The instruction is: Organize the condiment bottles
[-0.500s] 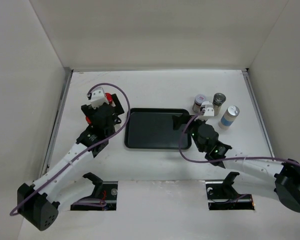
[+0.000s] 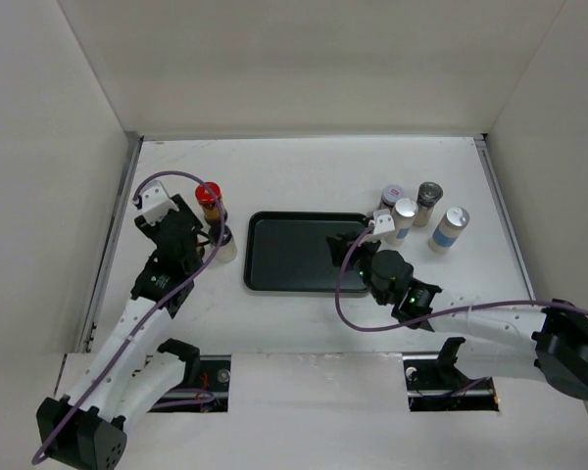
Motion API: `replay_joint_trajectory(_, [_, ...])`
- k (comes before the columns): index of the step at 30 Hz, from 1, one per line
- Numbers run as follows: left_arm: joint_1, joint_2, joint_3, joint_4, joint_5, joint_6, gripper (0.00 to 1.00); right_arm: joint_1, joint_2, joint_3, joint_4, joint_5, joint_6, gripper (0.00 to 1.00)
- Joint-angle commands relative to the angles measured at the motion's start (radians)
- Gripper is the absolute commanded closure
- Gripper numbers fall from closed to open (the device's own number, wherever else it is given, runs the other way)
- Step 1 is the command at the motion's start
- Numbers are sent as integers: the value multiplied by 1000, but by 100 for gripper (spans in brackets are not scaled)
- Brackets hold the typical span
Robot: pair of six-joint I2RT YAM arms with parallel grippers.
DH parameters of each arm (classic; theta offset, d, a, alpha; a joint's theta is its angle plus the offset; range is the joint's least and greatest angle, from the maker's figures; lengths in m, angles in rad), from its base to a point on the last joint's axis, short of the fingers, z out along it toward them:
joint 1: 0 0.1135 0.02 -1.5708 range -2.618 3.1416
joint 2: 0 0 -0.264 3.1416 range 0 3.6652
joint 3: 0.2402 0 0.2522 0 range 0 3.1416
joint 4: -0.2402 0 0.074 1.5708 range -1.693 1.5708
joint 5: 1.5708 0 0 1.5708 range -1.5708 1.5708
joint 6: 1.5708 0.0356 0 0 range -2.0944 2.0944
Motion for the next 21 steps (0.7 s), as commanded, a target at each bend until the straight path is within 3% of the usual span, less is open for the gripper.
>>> replay_joint_trajectory(1, [6, 36, -8, -4, 7, -13, 49, -4, -9, 36, 33, -5, -8, 58])
replay_joint_trajectory(3, [9, 81, 7, -27, -1, -18, 29, -7, -6, 32, 37, -9, -6, 50])
replay_joint_trajectory(7, [17, 153, -8, -18, -33, -48, 10, -6, -6, 36, 36, -11, -17, 38])
replay_joint_trajectory(15, [70, 292, 0, 40, -57, -84, 10, -7, 10, 38, 36, -14, -16, 34])
replay_joint_trajectory(21, [112, 392, -3, 79, 35, -129, 11, -15, 11, 38, 37, -17, -11, 33])
